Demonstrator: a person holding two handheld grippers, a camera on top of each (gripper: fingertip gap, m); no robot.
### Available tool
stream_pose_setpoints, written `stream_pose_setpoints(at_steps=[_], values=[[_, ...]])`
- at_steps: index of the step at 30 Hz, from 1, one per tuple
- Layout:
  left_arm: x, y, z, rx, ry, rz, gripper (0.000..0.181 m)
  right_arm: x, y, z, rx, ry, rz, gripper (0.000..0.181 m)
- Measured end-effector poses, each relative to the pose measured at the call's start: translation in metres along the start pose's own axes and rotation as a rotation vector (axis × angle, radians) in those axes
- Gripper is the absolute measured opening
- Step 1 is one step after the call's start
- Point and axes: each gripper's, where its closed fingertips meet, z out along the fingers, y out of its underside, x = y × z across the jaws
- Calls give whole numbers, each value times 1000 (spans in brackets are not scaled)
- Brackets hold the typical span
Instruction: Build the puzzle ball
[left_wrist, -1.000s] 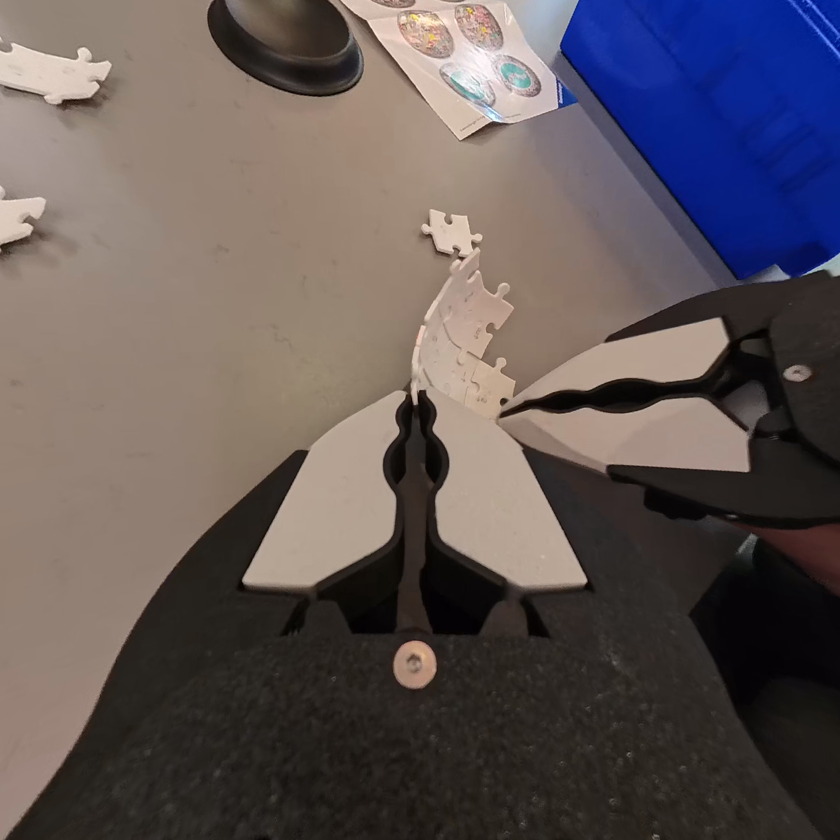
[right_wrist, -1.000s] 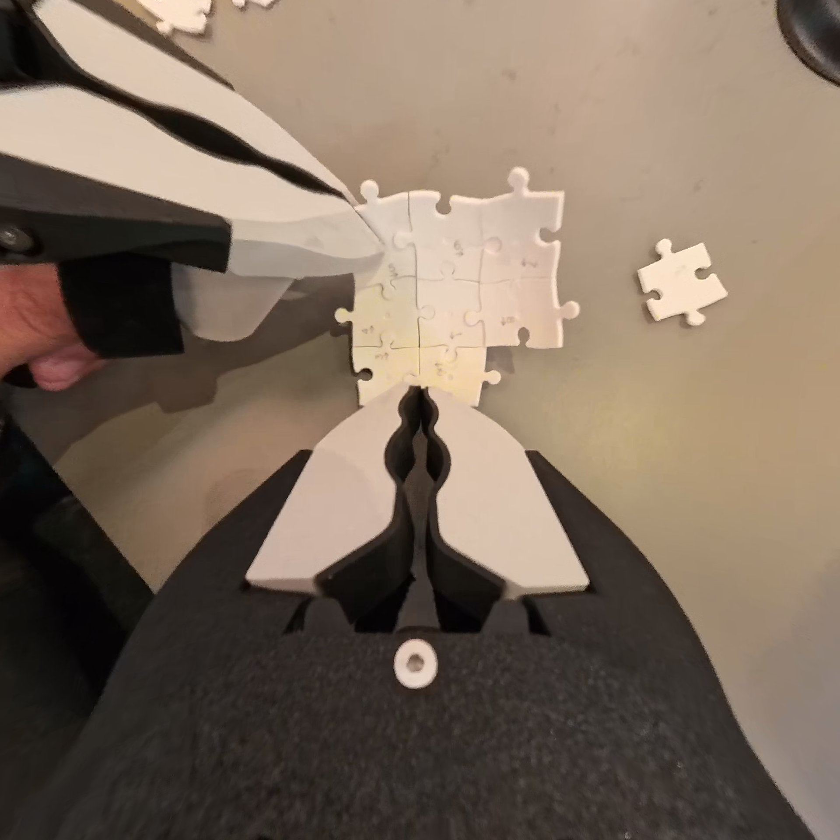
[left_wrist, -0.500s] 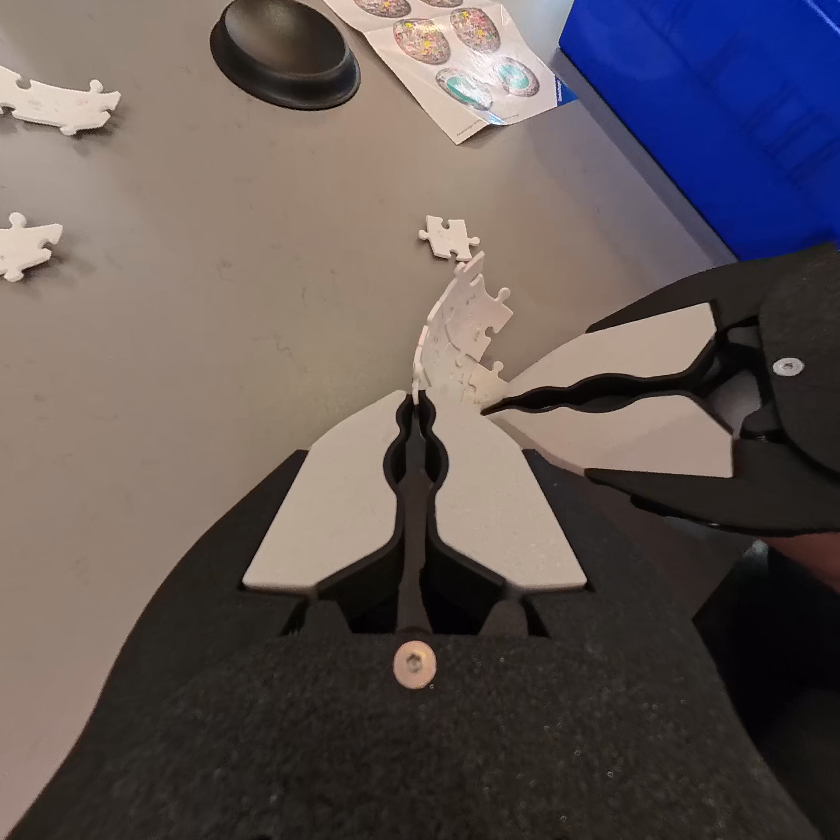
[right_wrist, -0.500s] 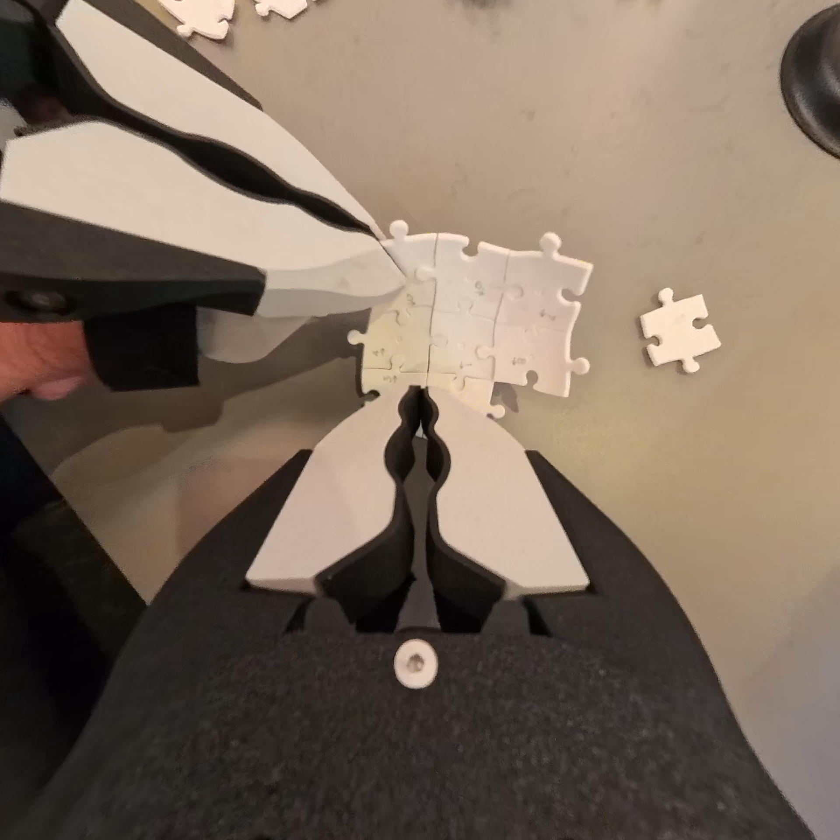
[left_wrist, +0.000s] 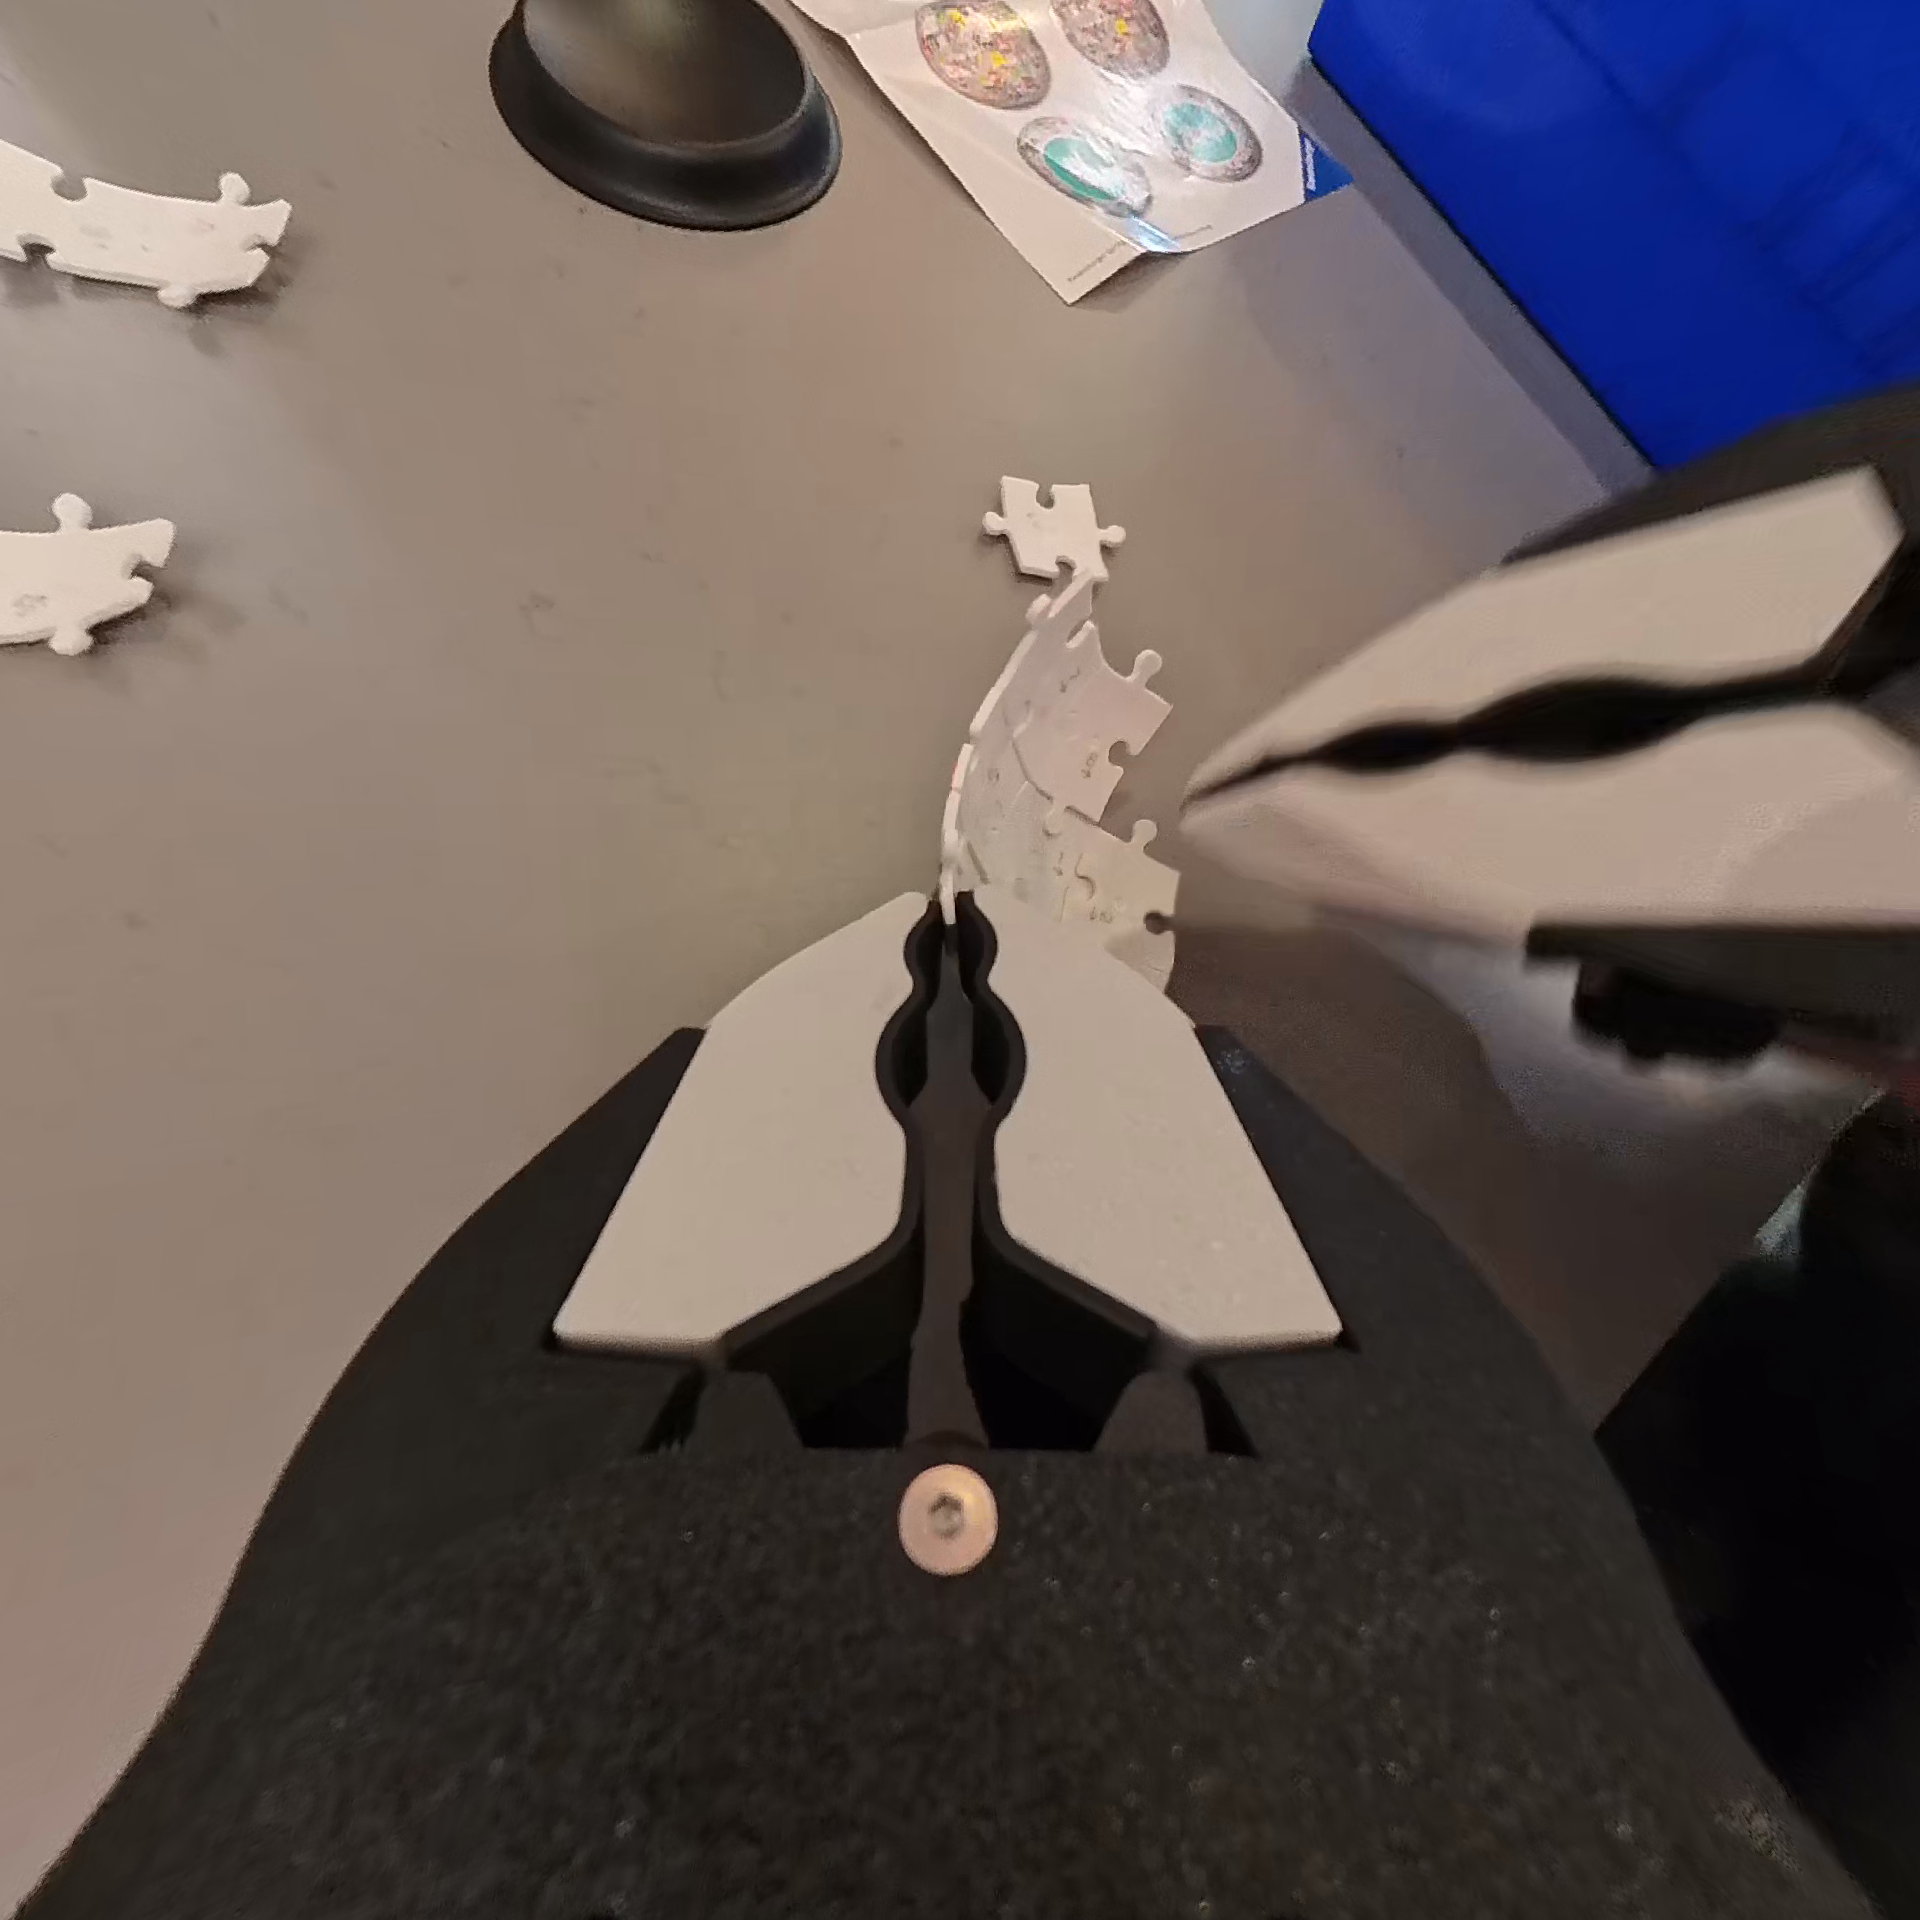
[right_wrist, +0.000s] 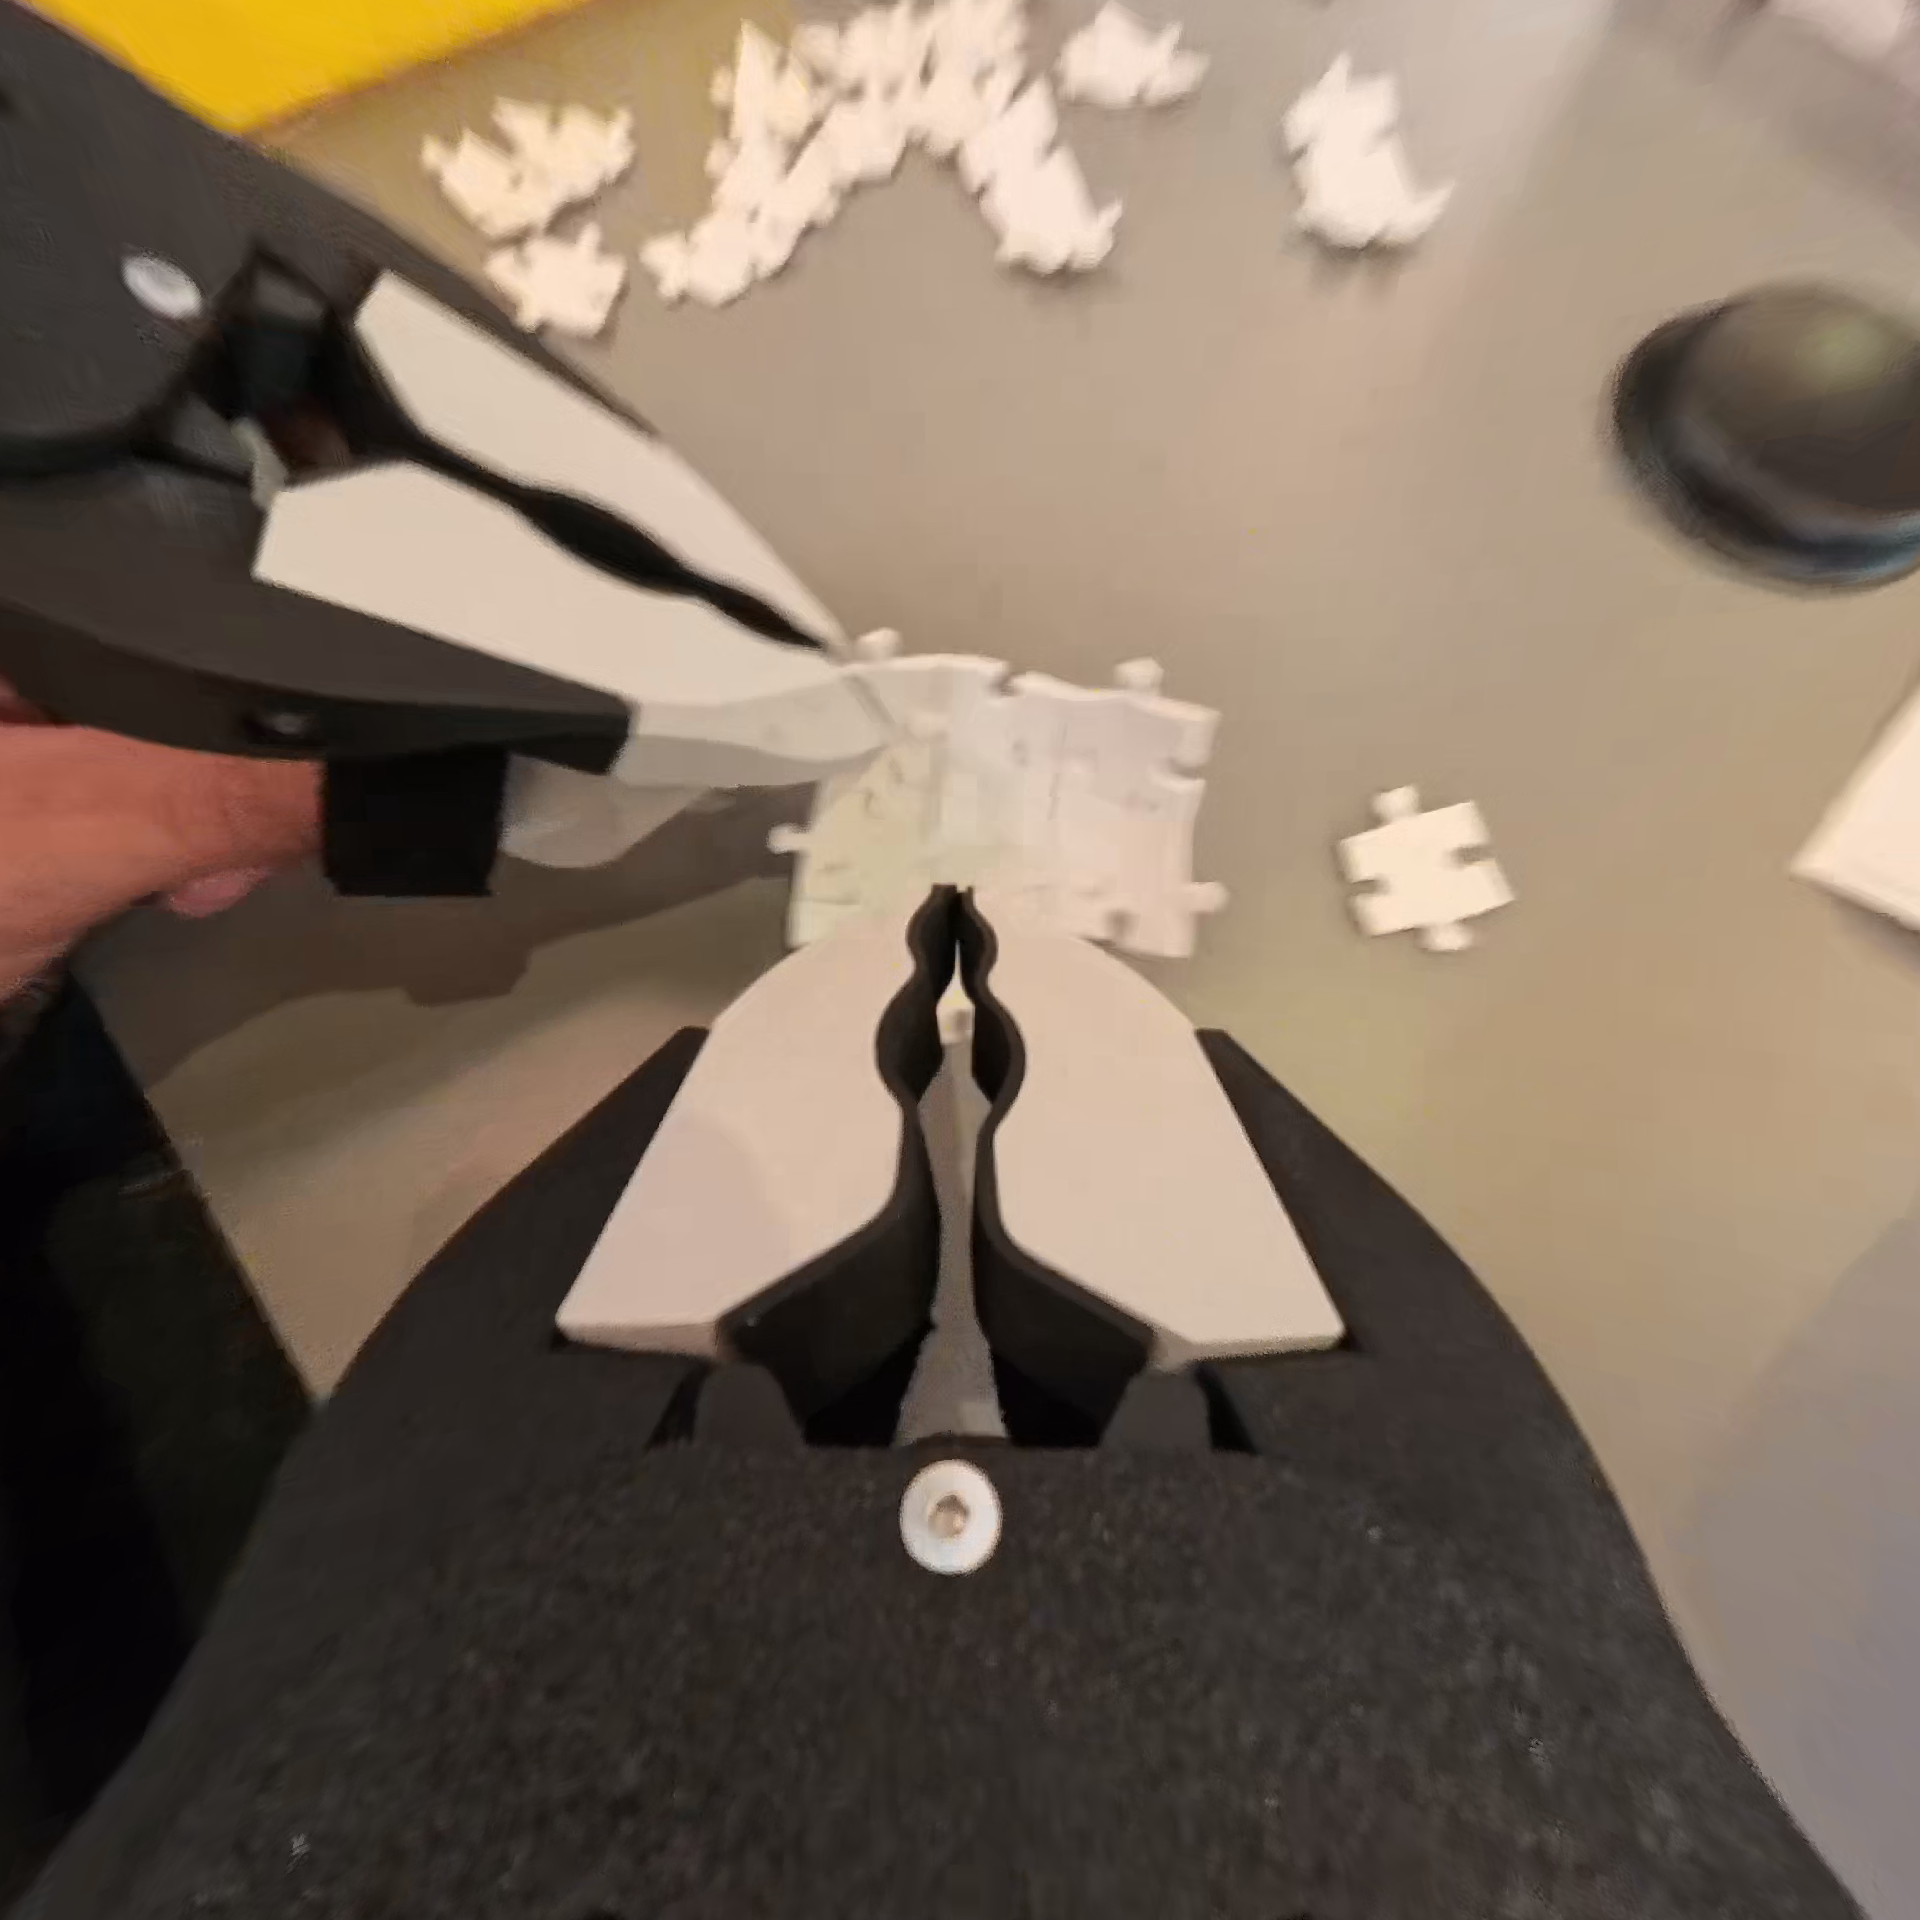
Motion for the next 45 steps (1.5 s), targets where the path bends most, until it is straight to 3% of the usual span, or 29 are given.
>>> stream_pose_setpoints(at_steps=[2, 4, 5, 6, 16, 19, 25, 30, 36, 45], values=[[-5, -2, -2, -3, 12, -5, 2, 32, -6, -10, 36, 47, -45, 0], [-11, -3, -4, -12, 12, -22, 2, 63, 8, -5, -14, 56, -72, 2], [-14, -3, -5, -21, 16, -33, 2, 78, 16, 0, -39, 69, -79, 20], [-16, -2, -5, -28, 18, -44, 2, 88, 21, 3, -61, 75, -77, 24], [-35, 0, -9, -46, 2, -117, 2, 110, 25, 24, -91, 34, -68, 20], [-37, 0, -8, -53, 22, -157, 2, 107, 25, 26, -93, 34, -88, 6], [-42, -1, -10, -60, 8, -196, 2, 95, 21, 23, -116, 97, -150, 5], [-48, -3, -13, -101, -25, -240, 2, 52, -6, -2, 6, 159, -104, 5], [-48, 2, -15, -282, 12, -306, 2, 12, -3, 5, -32, 253, -67, 5], [-51, 7, -25, -484, -29, -309, 2, -4, 13, 20, -138, 125, 76, 5]])
